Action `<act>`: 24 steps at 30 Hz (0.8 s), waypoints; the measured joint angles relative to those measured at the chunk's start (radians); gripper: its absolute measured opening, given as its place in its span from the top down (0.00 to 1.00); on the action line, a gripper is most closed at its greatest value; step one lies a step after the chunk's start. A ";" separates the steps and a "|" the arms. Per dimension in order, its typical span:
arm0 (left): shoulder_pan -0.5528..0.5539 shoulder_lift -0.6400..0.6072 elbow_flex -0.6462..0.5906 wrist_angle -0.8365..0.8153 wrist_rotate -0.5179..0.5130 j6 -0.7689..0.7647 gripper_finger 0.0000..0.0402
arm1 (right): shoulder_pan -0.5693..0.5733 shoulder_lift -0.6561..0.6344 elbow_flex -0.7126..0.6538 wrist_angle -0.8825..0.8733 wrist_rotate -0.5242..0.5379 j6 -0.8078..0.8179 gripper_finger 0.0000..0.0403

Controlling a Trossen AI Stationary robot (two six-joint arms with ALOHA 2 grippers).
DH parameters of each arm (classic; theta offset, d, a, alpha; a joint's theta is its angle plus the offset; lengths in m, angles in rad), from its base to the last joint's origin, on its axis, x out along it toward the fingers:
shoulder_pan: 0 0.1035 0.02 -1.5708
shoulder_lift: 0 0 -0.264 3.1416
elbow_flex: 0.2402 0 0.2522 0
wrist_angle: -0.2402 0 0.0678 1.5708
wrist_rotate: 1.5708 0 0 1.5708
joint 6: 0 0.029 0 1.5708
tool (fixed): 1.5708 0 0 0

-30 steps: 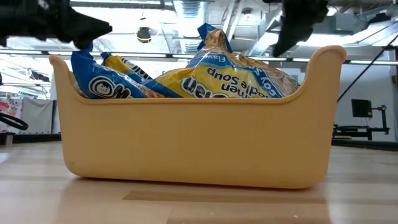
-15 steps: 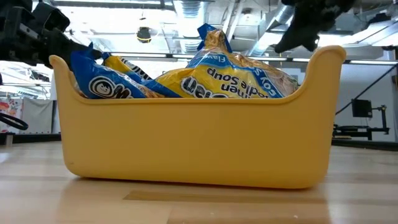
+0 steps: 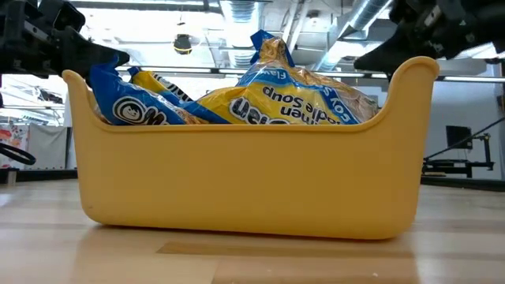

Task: Sort Maruchan noodles
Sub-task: Return to Home Position

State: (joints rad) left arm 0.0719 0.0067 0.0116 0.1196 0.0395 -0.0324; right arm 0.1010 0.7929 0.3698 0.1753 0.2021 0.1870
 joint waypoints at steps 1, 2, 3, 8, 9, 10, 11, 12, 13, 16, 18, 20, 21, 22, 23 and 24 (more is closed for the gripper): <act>0.000 -0.003 0.000 -0.001 -0.003 0.010 1.00 | -0.006 -0.025 -0.023 0.022 0.001 -0.009 0.97; 0.000 -0.002 0.000 0.000 -0.004 0.018 1.00 | -0.015 -0.052 -0.049 0.039 0.001 -0.013 0.97; 0.000 -0.001 0.000 0.006 -0.010 0.026 1.00 | -0.024 -0.078 -0.071 0.045 0.001 -0.013 0.97; 0.000 -0.001 0.000 0.003 -0.049 0.031 1.00 | -0.051 -0.248 -0.165 0.045 0.000 -0.006 0.97; 0.000 -0.001 0.000 0.002 -0.053 0.030 1.00 | -0.051 -0.282 -0.181 0.045 -0.008 -0.005 0.97; 0.000 -0.001 0.000 0.002 -0.054 0.030 1.00 | -0.051 -0.319 -0.198 0.044 -0.017 -0.004 0.97; 0.000 -0.001 0.000 0.000 -0.054 0.030 1.00 | -0.050 -0.353 -0.211 0.042 -0.021 -0.004 0.97; 0.000 -0.001 0.000 -0.003 -0.053 0.030 1.00 | -0.049 -0.384 -0.223 0.040 -0.022 -0.005 0.97; 0.000 -0.001 0.000 -0.004 -0.054 0.029 1.00 | -0.049 -0.416 -0.234 0.039 -0.022 -0.008 0.97; 0.000 -0.001 0.000 -0.007 -0.054 0.029 1.00 | -0.049 -0.496 -0.266 0.045 -0.023 -0.024 0.97; 0.000 -0.001 0.000 -0.023 -0.054 0.029 1.00 | -0.049 -0.543 -0.289 0.038 -0.023 -0.028 0.97; 0.000 -0.001 0.000 -0.048 -0.054 0.029 1.00 | -0.049 -0.573 -0.312 0.041 -0.023 -0.031 0.97; 0.000 -0.001 -0.001 -0.062 -0.054 0.028 1.00 | -0.049 -0.586 -0.326 0.047 -0.023 -0.032 0.97; 0.000 -0.001 -0.001 -0.080 -0.054 0.028 1.00 | -0.049 -0.599 -0.343 0.052 -0.023 -0.032 0.97; 0.000 -0.001 -0.001 -0.098 -0.054 0.028 1.00 | -0.049 -0.610 -0.357 0.053 -0.023 -0.033 0.97; 0.000 0.000 -0.001 -0.104 -0.053 0.028 1.00 | -0.049 -0.618 -0.362 0.040 -0.023 -0.033 0.97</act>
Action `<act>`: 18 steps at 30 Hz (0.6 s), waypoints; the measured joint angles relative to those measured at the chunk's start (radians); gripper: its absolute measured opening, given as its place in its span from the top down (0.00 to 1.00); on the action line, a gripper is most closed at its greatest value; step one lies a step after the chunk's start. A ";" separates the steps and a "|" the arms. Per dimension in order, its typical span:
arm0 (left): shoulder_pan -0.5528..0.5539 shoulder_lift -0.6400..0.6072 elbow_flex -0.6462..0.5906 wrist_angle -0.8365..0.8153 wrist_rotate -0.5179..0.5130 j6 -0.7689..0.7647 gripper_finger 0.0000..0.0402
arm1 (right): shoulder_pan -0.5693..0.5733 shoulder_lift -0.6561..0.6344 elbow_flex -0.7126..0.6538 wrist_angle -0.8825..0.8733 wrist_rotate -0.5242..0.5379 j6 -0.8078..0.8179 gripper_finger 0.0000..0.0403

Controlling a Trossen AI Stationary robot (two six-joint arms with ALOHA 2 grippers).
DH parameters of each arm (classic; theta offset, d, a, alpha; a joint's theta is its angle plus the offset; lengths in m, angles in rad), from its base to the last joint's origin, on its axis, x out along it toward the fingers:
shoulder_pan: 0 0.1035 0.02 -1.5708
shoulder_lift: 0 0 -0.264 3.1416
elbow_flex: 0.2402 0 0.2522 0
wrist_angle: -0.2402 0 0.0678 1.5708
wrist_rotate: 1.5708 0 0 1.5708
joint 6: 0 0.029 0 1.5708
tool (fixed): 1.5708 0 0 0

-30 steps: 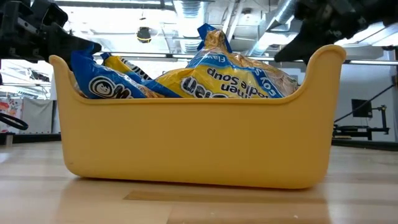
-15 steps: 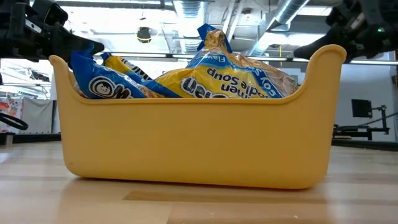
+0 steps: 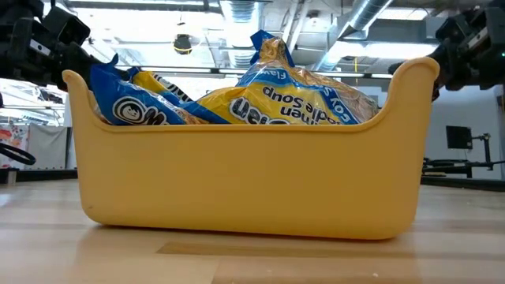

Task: Sort Maruchan noodles
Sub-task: Return to Home Position

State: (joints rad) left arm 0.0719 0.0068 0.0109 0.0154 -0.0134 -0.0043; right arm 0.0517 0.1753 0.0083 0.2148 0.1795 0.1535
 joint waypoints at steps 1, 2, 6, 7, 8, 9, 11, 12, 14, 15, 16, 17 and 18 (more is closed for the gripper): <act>0.000 0.000 0.000 0.002 0.000 0.000 1.00 | 0.000 -0.007 0.000 -0.012 0.000 0.001 0.97; 0.000 -0.001 0.000 0.003 0.001 0.000 1.00 | 0.000 -0.010 0.000 -0.032 0.000 0.002 0.97; 0.000 0.000 0.000 0.004 0.001 0.000 1.00 | 0.000 -0.007 0.000 -0.041 0.001 -0.008 0.97; 0.000 0.000 0.000 0.004 0.001 0.000 1.00 | -0.001 -0.008 0.000 -0.045 0.005 -0.009 0.97; 0.000 0.000 0.000 0.004 0.001 0.000 1.00 | -0.002 -0.007 0.000 -0.061 0.011 0.000 0.96; 0.000 0.000 0.000 0.004 0.001 0.000 1.00 | -0.003 -0.006 0.000 -0.080 0.023 0.008 0.96; 0.000 -0.001 0.000 0.004 0.001 0.000 1.00 | -0.003 -0.007 0.000 -0.099 0.034 0.010 0.94; -0.001 -0.003 0.000 0.004 0.001 0.000 1.00 | -0.002 -0.007 0.000 -0.115 0.033 0.011 0.93; -0.001 -0.004 0.000 0.006 0.001 0.000 1.00 | -0.002 -0.006 0.000 -0.148 0.031 0.011 0.91; -0.001 -0.004 0.000 0.005 0.001 0.000 1.00 | -0.002 -0.006 -0.001 -0.152 0.031 0.011 0.91; -0.001 -0.004 0.000 0.005 0.001 0.000 1.00 | -0.002 -0.005 -0.001 -0.154 0.031 0.011 0.90; -0.001 -0.004 0.000 0.005 0.001 0.000 1.00 | -0.002 -0.004 -0.001 -0.154 0.031 0.012 0.90; -0.001 -0.004 0.000 0.005 0.001 0.000 1.00 | -0.002 -0.003 -0.001 -0.154 0.031 0.011 0.90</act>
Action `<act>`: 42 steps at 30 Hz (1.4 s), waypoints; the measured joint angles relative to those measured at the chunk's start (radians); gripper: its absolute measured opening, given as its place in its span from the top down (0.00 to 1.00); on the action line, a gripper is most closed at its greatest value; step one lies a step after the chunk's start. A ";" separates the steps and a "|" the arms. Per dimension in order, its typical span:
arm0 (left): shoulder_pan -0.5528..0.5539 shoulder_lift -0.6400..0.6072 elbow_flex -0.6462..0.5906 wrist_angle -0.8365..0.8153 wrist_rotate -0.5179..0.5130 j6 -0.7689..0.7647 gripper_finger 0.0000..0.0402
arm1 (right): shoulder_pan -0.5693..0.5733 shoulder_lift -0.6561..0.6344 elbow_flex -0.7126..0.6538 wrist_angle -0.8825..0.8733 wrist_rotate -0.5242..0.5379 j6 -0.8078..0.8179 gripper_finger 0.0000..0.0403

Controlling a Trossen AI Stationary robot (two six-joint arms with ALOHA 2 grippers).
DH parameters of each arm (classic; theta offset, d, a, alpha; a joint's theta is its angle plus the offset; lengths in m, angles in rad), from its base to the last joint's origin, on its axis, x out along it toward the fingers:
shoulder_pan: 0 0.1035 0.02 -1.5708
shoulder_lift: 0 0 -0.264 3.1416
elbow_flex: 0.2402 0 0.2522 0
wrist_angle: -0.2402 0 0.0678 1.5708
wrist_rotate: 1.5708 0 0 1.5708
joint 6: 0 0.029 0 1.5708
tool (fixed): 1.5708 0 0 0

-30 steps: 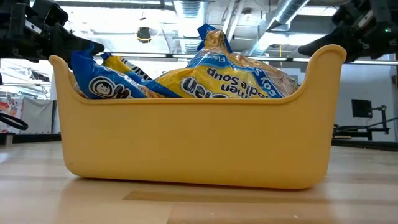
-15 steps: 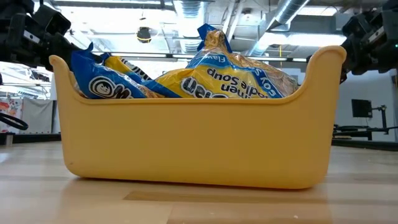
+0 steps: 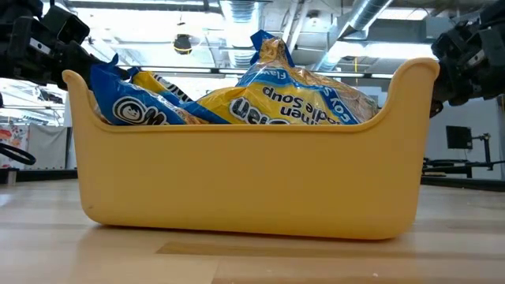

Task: Sort Maruchan noodles
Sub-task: Return to Home Position

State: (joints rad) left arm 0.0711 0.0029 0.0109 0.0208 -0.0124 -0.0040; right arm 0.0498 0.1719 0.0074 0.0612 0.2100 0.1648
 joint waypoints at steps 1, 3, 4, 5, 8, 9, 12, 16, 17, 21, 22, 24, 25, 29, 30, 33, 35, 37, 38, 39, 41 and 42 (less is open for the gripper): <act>0.000 0.000 0.000 0.000 0.000 0.000 1.00 | 0.000 0.000 0.000 0.000 0.000 0.000 0.90; 0.000 0.000 0.000 0.000 0.000 0.000 1.00 | 0.000 0.000 0.000 -0.001 0.000 0.002 0.90; 0.000 0.000 0.000 0.000 0.000 0.000 1.00 | 0.000 0.000 0.000 -0.002 0.000 0.002 0.90; 0.000 0.000 0.000 0.000 0.000 0.000 1.00 | 0.000 0.000 0.000 -0.002 0.000 0.002 0.90; 0.000 0.000 0.000 0.000 0.000 0.000 1.00 | 0.005 -0.017 0.000 -0.008 0.000 0.002 0.90; 0.000 0.000 0.000 0.000 0.000 0.000 1.00 | 0.009 -0.038 -0.001 -0.010 -0.001 0.002 0.90; 0.000 -0.002 0.000 0.000 0.001 0.000 1.00 | 0.016 -0.111 -0.001 -0.010 -0.001 0.002 0.90; 0.000 -0.001 0.000 0.001 0.001 0.000 1.00 | 0.015 -0.170 -0.001 0.006 -0.001 0.001 0.89; 0.000 -0.001 0.000 0.001 0.001 0.000 1.00 | 0.015 -0.168 -0.001 0.021 0.001 0.002 0.89; 0.000 -0.001 0.000 0.001 0.000 0.000 1.00 | 0.015 -0.170 -0.002 0.034 0.001 0.002 0.89; -0.001 -0.001 0.000 0.001 0.001 0.000 1.00 | 0.015 -0.169 -0.002 0.034 0.001 0.002 0.89; -0.002 -0.001 0.000 0.001 0.000 0.000 1.00 | 0.015 -0.172 -0.002 0.028 0.001 0.002 0.89; -0.006 -0.001 0.000 0.001 0.000 0.000 1.00 | 0.015 -0.170 -0.002 0.015 0.001 0.002 0.89; -0.036 -0.001 0.000 0.001 0.000 0.000 1.00 | 0.015 -0.170 -0.002 0.002 0.000 0.002 0.89; -0.044 -0.001 0.000 0.001 0.000 0.000 1.00 | 0.015 -0.169 -0.002 0.000 0.000 0.002 0.89; -0.061 -0.001 0.000 0.002 0.000 0.000 1.00 | 0.015 -0.164 -0.002 -0.002 -0.001 0.002 0.89; -0.073 -0.001 -0.003 0.009 -0.001 0.000 1.00 | 0.015 -0.165 -0.002 -0.002 -0.001 0.002 0.89; -0.083 -0.001 -0.003 0.012 -0.001 0.000 1.00 | 0.015 -0.165 -0.002 -0.003 -0.001 0.002 0.89; -0.087 -0.001 -0.003 0.011 -0.001 0.000 1.00 | 0.015 -0.165 -0.002 -0.004 -0.001 0.002 0.89; -0.091 -0.001 -0.003 0.011 -0.001 0.000 1.00 | 0.015 -0.165 -0.002 -0.005 -0.001 0.002 0.89; -0.095 -0.001 -0.003 0.011 -0.001 0.000 1.00 | 0.015 -0.165 -0.002 -0.005 -0.001 0.002 0.89; -0.095 -0.001 -0.003 0.011 -0.001 0.000 1.00 | 0.015 -0.165 -0.002 -0.005 -0.001 0.002 0.89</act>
